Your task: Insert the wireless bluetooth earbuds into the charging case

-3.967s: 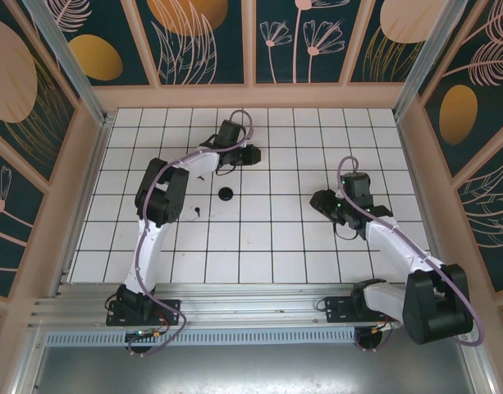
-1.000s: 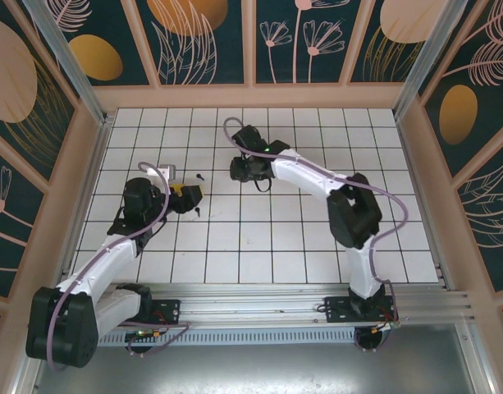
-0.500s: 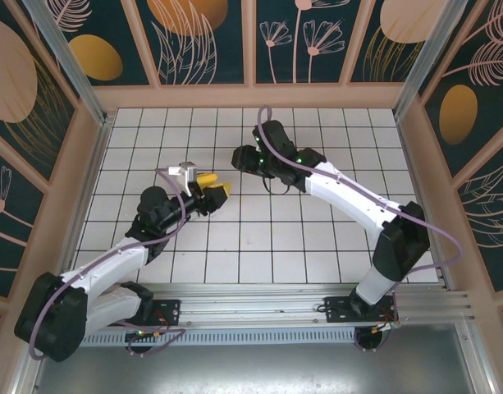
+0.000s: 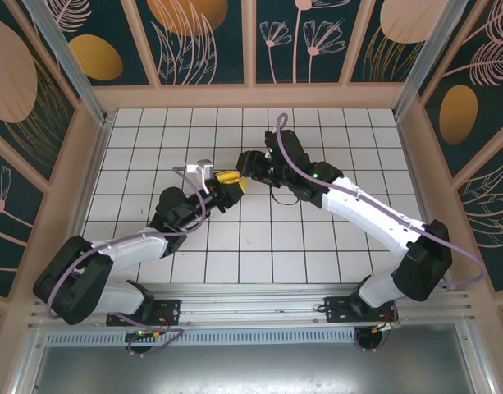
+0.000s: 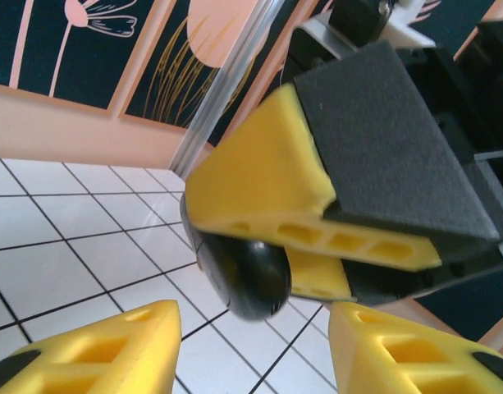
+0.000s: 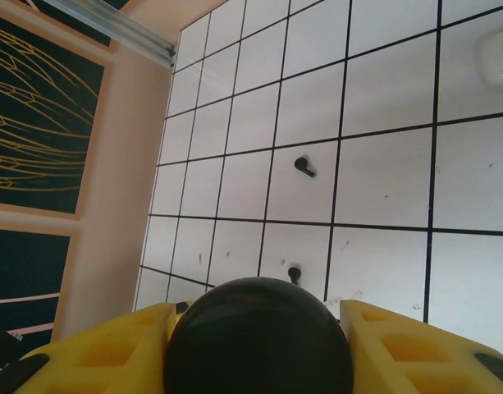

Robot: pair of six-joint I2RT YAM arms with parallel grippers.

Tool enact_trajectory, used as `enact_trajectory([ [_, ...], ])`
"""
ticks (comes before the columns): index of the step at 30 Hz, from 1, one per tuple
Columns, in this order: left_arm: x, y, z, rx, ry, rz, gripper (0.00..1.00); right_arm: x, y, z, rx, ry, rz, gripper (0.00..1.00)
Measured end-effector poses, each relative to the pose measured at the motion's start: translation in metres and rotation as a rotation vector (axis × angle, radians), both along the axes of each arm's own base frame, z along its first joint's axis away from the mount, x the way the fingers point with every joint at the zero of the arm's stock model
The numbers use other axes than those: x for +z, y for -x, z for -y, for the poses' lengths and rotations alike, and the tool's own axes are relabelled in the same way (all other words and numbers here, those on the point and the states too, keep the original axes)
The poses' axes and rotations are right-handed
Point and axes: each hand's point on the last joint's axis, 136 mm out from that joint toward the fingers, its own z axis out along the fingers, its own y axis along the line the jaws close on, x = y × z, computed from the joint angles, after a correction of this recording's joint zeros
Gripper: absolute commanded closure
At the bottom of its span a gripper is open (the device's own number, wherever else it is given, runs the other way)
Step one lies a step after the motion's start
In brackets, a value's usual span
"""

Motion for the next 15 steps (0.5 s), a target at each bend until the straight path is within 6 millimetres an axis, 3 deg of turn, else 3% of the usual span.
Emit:
enact_trajectory([
  [10,0.007,-0.008,0.010,-0.003,0.027,0.011,0.75,0.006,0.003,0.004,-0.012,-0.023,0.003,0.64],
  [15,0.009,-0.008,0.012,-0.007,0.036,0.014,0.75,0.008,0.002,0.006,-0.021,-0.030,0.014,0.64],
])
